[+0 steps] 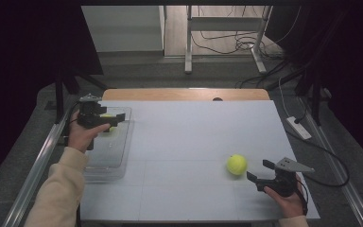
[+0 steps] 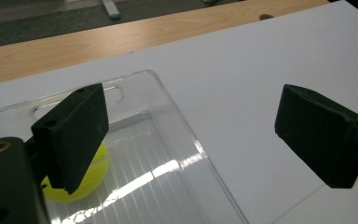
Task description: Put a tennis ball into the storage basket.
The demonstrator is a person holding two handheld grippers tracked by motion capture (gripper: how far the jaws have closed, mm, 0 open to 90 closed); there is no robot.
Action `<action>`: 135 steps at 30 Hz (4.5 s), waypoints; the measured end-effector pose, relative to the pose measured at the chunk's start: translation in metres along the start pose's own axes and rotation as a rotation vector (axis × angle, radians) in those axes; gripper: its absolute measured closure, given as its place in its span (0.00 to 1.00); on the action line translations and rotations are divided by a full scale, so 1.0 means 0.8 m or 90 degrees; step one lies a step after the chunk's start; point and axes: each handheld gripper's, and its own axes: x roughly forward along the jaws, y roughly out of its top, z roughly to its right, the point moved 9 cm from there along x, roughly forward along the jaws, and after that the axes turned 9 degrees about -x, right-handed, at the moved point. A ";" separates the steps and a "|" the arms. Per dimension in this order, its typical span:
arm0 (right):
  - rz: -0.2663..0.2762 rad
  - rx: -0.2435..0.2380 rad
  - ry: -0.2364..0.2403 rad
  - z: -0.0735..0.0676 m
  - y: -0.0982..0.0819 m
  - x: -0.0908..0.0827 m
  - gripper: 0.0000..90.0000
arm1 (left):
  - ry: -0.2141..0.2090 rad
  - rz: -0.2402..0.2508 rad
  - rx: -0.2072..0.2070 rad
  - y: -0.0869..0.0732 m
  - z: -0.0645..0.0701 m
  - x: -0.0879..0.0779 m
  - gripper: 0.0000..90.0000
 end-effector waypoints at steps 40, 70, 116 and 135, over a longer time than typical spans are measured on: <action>0.002 -0.001 -0.004 0.002 -0.001 -0.003 0.14 | -0.085 -0.024 0.079 -0.005 0.096 0.026 0.13; 0.000 0.000 -0.001 0.001 -0.001 -0.003 0.14 | -0.131 -0.054 0.129 -0.012 0.158 0.057 0.13; 0.000 0.000 0.002 0.000 -0.001 -0.003 0.13 | -0.211 -0.111 0.196 -0.033 0.262 0.112 0.13; -0.003 -0.001 0.004 0.000 -0.003 -0.001 0.13 | -0.225 -0.124 0.212 -0.045 0.283 0.122 0.13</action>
